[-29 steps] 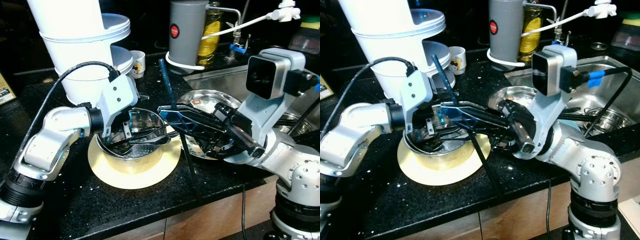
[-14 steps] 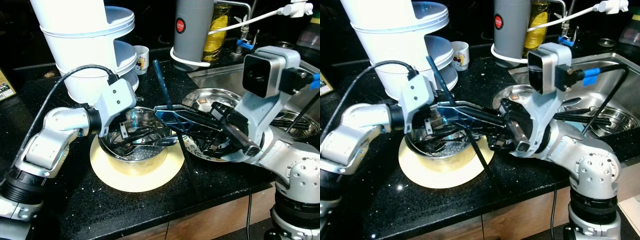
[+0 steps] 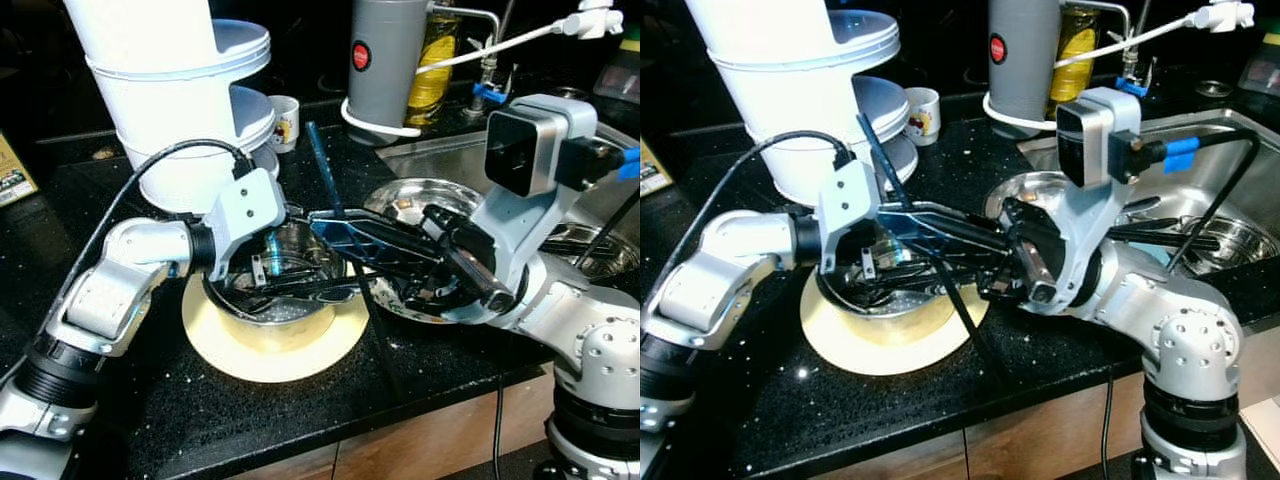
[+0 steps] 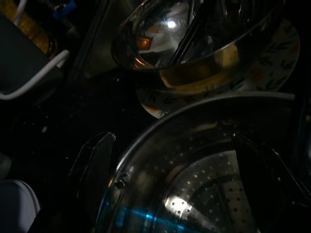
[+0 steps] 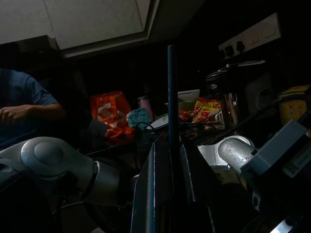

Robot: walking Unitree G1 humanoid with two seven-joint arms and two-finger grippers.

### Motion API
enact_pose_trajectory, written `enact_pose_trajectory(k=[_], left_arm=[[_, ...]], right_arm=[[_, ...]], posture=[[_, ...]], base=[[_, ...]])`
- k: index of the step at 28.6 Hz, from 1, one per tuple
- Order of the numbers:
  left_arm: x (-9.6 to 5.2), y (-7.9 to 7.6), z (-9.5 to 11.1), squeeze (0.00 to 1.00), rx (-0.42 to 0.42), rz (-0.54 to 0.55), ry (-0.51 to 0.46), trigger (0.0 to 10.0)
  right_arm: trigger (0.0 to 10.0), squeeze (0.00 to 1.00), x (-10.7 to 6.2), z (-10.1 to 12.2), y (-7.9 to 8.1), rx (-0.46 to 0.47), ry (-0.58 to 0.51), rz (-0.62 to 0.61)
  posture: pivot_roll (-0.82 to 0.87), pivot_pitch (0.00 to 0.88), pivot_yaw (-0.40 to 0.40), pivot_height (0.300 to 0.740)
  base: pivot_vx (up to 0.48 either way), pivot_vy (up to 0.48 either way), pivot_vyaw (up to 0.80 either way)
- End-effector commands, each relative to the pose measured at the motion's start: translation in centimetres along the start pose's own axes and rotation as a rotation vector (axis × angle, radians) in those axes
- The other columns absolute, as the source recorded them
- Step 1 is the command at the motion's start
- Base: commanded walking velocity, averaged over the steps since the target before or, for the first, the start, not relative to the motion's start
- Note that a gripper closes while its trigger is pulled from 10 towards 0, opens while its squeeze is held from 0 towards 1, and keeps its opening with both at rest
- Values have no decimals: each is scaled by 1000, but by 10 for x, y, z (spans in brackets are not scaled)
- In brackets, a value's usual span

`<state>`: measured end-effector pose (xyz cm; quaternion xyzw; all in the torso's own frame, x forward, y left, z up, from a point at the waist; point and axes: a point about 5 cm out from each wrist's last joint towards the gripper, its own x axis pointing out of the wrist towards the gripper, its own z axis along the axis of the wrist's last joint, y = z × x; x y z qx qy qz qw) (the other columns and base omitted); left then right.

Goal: Kitchen organization

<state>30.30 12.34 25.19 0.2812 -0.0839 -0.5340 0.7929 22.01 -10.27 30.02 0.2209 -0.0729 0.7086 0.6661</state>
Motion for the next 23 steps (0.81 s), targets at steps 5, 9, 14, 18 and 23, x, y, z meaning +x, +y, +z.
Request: enact_pose_trajectory(k=[5,9,14,18,23], left_arm=[[0,0,6,0,-1,2,-27,10000],[0,1,12,0,-27,4,-67,10000],[-1,-6,18,0,-80,-48,-111,10000],[-1,-9,18,0,-87,-83,-97,10000],[-3,-13,16,0,-91,-109,-67,10000]], right_arm=[[10000,0,2,-3,2,-2,13,0],[10000,0,2,-3,2,0,13,1],[10000,0,2,-4,2,3,17,1],[10000,0,2,-4,2,4,19,0],[10000,0,1,-5,2,6,23,-4]], posture=[[6,0,34,740],[7,0,34,740],[5,0,34,740],[5,0,33,740],[5,0,32,740]], base=[[0,0,0],[0,0,0],[0,0,0],[0,0,0],[0,0,0]])
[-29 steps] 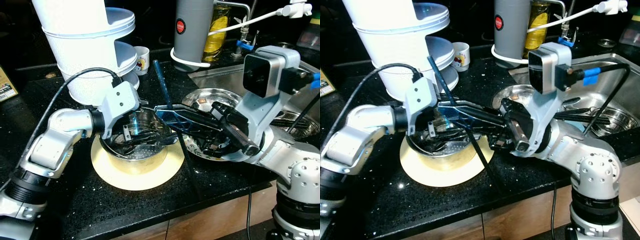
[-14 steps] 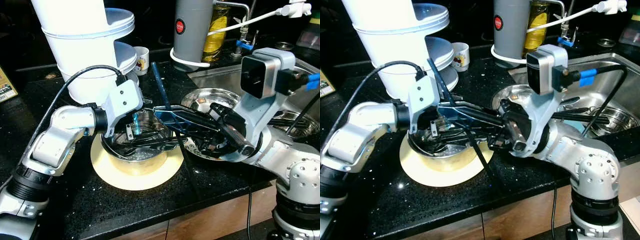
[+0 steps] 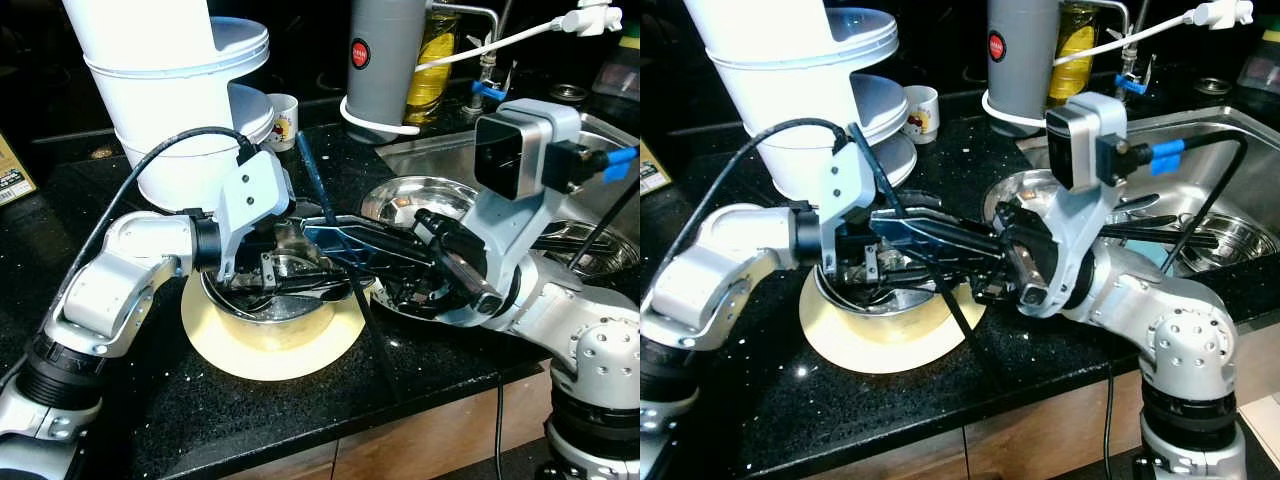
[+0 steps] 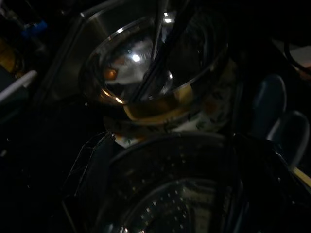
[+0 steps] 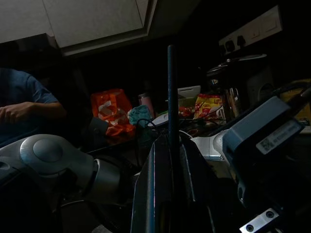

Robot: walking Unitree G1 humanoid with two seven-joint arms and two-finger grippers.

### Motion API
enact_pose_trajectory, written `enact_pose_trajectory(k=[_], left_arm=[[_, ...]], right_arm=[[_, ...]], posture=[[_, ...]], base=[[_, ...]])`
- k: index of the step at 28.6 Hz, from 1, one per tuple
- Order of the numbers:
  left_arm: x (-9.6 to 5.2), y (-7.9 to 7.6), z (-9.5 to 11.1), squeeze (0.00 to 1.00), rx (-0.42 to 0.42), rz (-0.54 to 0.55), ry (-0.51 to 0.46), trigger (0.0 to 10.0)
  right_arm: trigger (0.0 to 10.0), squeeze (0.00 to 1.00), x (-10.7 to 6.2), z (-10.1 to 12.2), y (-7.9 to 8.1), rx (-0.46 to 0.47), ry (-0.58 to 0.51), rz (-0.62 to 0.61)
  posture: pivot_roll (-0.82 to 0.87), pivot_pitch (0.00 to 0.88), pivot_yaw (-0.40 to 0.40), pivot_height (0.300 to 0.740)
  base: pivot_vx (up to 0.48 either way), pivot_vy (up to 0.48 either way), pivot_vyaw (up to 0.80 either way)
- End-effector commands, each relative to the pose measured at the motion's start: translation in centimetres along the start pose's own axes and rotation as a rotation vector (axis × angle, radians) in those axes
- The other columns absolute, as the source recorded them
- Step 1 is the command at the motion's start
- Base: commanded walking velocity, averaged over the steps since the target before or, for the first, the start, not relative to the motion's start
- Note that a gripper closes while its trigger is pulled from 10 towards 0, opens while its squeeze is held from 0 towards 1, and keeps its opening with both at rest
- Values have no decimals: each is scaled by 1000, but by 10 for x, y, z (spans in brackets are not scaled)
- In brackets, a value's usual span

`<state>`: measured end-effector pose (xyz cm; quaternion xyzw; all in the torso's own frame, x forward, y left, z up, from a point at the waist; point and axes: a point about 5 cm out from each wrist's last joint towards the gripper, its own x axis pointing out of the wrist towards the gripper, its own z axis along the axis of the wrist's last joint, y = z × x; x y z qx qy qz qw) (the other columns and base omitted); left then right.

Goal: Kitchen organization

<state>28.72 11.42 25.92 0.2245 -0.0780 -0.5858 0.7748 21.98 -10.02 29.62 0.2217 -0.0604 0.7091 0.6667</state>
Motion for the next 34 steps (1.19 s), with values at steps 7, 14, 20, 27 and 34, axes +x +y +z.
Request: enact_pose_trajectory(k=[7,14,20,27,34], left_arm=[[-6,-3,-9,0,26,-14,106,10000],[-7,0,-11,0,36,7,127,10000],[-8,-2,-18,0,13,2,147,7804],[-6,-9,-22,0,-26,-33,147,0],[-4,-12,-24,0,-37,-45,152,0]], right_arm=[[10000,0,1,-1,2,-14,11,-2],[10000,0,1,-1,1,-17,14,-5],[10000,0,2,-1,1,-18,19,-11],[10000,0,2,-2,0,-18,22,-16],[10000,0,2,-2,0,-19,24,-20]], posture=[[7,0,32,740],[8,0,31,740],[9,0,31,740],[8,0,32,740],[7,0,32,740]], base=[[0,0,0],[0,0,0],[0,0,0],[0,0,0],[0,0,0]])
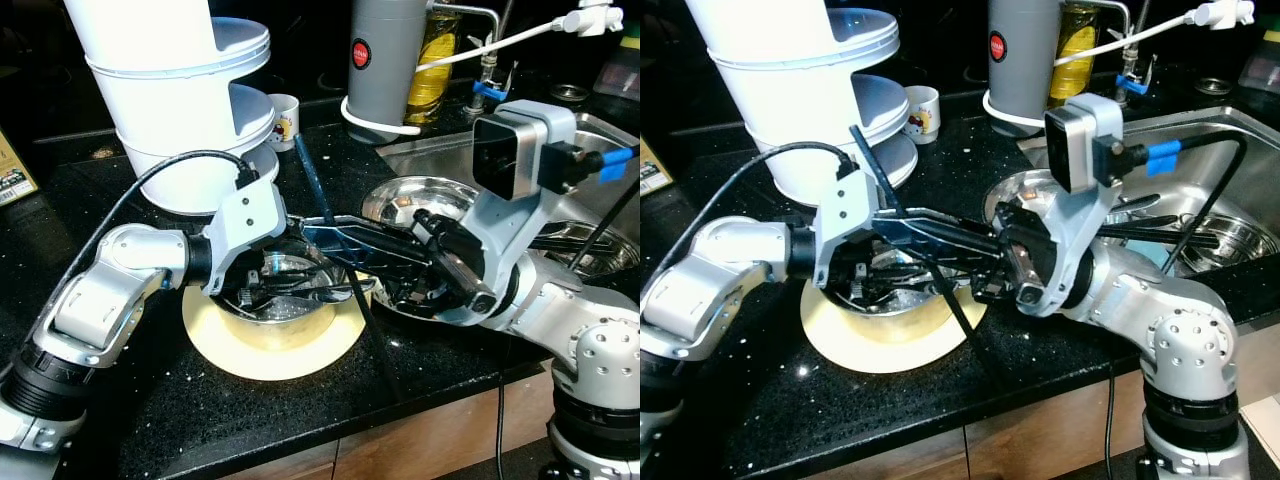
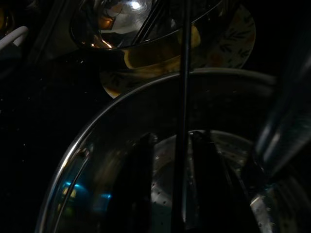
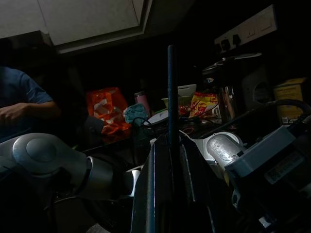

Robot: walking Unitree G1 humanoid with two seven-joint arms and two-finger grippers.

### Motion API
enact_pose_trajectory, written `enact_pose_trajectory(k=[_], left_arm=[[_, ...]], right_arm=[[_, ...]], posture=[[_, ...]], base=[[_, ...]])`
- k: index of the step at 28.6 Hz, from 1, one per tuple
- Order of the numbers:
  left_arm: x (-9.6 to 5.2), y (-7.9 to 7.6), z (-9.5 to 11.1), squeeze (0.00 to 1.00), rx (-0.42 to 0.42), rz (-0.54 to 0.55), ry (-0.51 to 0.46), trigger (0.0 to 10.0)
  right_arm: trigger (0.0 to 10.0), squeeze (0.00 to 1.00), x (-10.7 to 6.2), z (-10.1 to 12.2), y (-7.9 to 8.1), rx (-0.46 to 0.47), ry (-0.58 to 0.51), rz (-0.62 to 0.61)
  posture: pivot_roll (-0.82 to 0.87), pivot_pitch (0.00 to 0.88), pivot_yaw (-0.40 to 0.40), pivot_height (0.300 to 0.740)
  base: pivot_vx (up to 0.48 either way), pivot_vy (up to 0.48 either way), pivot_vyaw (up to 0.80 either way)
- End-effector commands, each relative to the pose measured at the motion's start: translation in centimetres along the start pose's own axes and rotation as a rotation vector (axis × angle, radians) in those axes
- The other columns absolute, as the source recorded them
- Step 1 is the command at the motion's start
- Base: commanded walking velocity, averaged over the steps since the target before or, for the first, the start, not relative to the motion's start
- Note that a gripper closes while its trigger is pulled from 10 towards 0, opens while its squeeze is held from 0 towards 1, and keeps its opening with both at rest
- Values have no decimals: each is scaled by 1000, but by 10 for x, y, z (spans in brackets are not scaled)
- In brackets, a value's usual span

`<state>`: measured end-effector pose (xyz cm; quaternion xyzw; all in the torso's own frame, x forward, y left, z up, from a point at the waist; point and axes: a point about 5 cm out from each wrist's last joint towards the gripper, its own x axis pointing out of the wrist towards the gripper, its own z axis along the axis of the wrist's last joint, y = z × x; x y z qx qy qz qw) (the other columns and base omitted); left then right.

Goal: Kitchen organization

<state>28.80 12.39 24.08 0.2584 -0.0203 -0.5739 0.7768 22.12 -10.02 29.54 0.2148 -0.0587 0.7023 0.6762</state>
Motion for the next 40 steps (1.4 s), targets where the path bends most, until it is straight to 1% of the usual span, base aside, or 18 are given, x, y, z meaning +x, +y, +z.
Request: enact_pose_trajectory(k=[1,17,18,19,21,22,23,24,26,28,30,32,33,34,37,38,39,40], left_arm=[[3,-7,-5,0,-24,-38,18,0],[5,-10,-8,0,-47,-40,25,0],[3,-3,-6,0,-36,18,5,0],[3,-3,-6,0,-36,18,5,0],[-1,9,1,0,-20,120,-33,0],[-1,9,1,0,-20,120,-33,0],[-4,15,4,0,-16,166,-49,0],[-4,15,4,0,-16,166,-49,0],[-16,32,14,0,-9,308,-95,0],[-24,41,21,0,-6,393,-131,0],[-30,44,27,0,-18,431,-178,0],[-38,47,36,0,-44,486,-263,0],[-40,48,38,0,-51,505,-288,0],[-44,48,42,0,-75,538,-346,0],[-46,49,44,0,-91,553,-379,0],[-49,49,47,0,-111,597,-423,0],[-49,49,47,0,-111,597,-423,0],[-53,51,48,0,-149,693,-477,0]], right_arm=[[10000,0,2,-2,1,-8,15,2],[10000,0,2,-2,0,-14,16,-8],[10000,0,2,-2,-1,-14,14,-13],[10000,0,2,-2,-1,-14,14,-13],[10000,0,2,-2,-1,-15,11,-16],[10000,0,2,-2,-1,-15,11,-16],[10000,0,2,-2,-1,-15,8,-17],[10000,0,2,-2,-1,-15,8,-17],[10000,0,3,-1,-2,-18,2,-23],[10000,0,3,-1,-3,-19,-3,-27],[10000,0,3,0,-5,-21,-9,-33],[10000,0,3,0,-9,-26,-28,-65],[10000,0,3,1,-11,-28,-35,-77],[10000,0,2,2,-15,-30,-48,-106],[10000,0,2,2,-16,-31,-53,-121],[10000,0,0,3,-21,-31,-67,-155],[10000,0,0,3,-21,-31,-67,-155],[10000,0,-5,6,-29,-30,-98,-217]], posture=[[8,0,31,740],[8,0,32,740],[8,0,32,740],[8,0,32,740],[8,0,32,740],[8,0,32,740],[9,0,32,740],[9,0,32,740],[9,0,32,740],[9,0,32,740],[15,0,32,740],[17,0,33,740],[16,0,34,740],[18,0,35,740],[18,0,35,740],[19,0,34,740],[19,0,34,740],[18,0,32,740]], base=[[0,0,0],[0,0,0],[0,0,0],[0,0,0],[0,0,0],[0,0,0],[0,0,0],[0,0,0],[0,0,0],[0,0,0],[0,0,0],[0,0,0],[0,0,0],[0,0,0],[0,0,0],[0,0,0],[0,0,0],[0,0,0]])
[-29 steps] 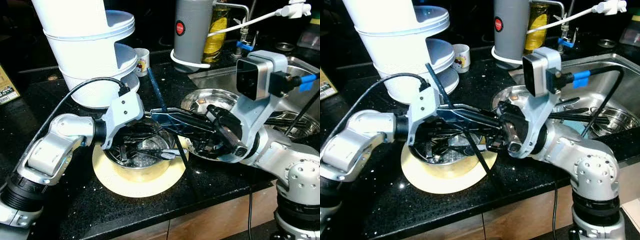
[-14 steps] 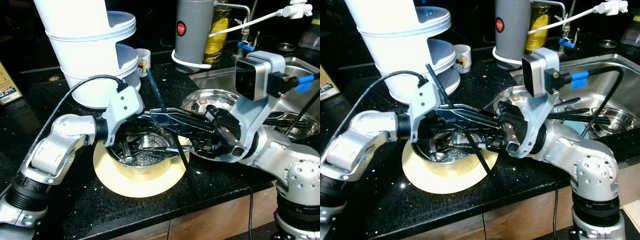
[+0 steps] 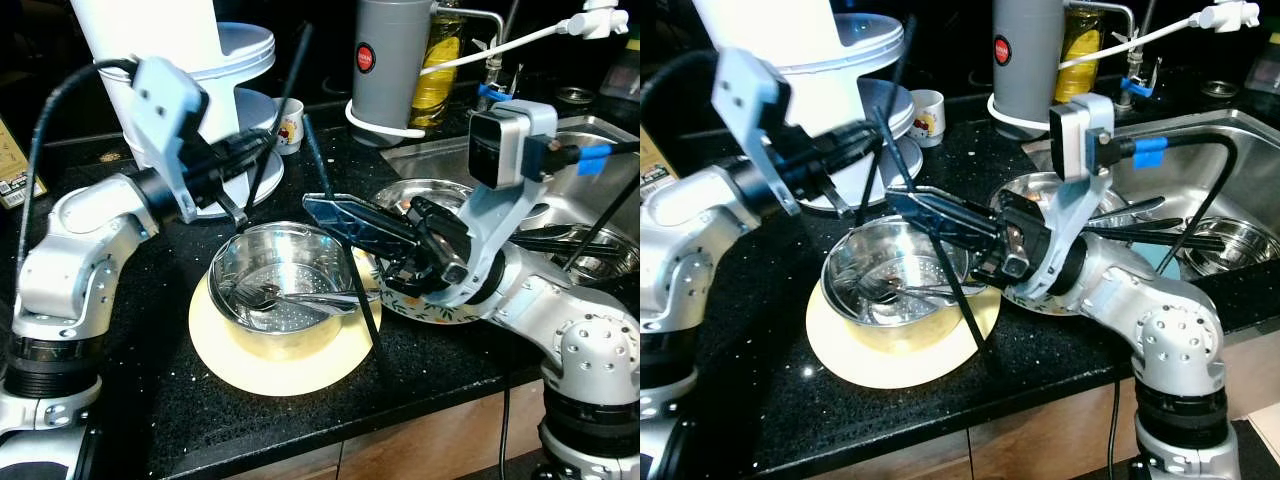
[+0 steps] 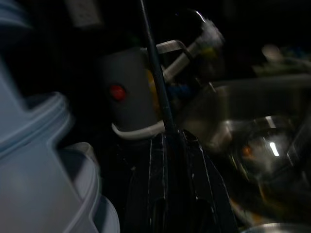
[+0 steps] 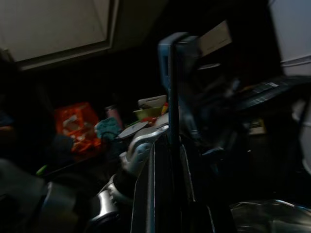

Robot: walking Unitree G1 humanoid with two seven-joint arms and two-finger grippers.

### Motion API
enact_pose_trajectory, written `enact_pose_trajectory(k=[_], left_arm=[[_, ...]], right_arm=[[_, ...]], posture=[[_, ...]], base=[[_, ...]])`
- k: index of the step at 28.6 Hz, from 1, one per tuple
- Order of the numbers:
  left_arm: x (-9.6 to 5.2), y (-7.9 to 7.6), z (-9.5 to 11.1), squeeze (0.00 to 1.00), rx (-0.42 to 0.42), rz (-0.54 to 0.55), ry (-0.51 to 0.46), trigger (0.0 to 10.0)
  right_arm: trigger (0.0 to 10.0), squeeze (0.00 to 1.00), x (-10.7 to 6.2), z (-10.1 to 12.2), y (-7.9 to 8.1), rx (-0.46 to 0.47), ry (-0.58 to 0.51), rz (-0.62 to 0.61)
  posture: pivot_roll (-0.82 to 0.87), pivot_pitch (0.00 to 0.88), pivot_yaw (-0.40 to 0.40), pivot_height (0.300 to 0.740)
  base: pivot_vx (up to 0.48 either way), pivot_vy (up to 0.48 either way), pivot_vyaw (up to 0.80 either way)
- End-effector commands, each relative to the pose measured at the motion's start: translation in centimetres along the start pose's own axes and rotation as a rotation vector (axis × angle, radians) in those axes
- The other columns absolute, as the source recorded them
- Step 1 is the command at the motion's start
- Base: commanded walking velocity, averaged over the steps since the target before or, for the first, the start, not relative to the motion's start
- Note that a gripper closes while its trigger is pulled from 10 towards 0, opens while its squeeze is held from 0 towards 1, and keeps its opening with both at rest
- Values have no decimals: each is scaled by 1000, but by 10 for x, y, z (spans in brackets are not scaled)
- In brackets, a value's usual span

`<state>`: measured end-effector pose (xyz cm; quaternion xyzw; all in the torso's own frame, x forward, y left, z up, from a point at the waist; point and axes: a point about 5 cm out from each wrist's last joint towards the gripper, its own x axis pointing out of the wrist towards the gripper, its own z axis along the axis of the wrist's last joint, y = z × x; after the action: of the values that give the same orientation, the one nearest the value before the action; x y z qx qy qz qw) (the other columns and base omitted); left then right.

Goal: Kitchen organization

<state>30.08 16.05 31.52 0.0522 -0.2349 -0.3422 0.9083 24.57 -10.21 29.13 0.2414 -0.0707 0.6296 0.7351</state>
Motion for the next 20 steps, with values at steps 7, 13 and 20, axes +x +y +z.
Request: enact_pose_trajectory(k=[7,13,20], left_arm=[[-14,11,4,0,-61,284,-31,10000],[-18,12,1,0,-68,366,1,10000],[-17,5,-2,0,-73,404,34,10000]], right_arm=[[10000,0,-10,11,-19,-4,-73,-132],[10000,0,-12,12,-24,0,-91,-161],[10000,0,-11,13,-29,14,-116,-189]], posture=[[25,0,26,740],[35,0,25,740],[35,0,25,740]], base=[[0,0,0],[0,0,0],[-313,0,0]])
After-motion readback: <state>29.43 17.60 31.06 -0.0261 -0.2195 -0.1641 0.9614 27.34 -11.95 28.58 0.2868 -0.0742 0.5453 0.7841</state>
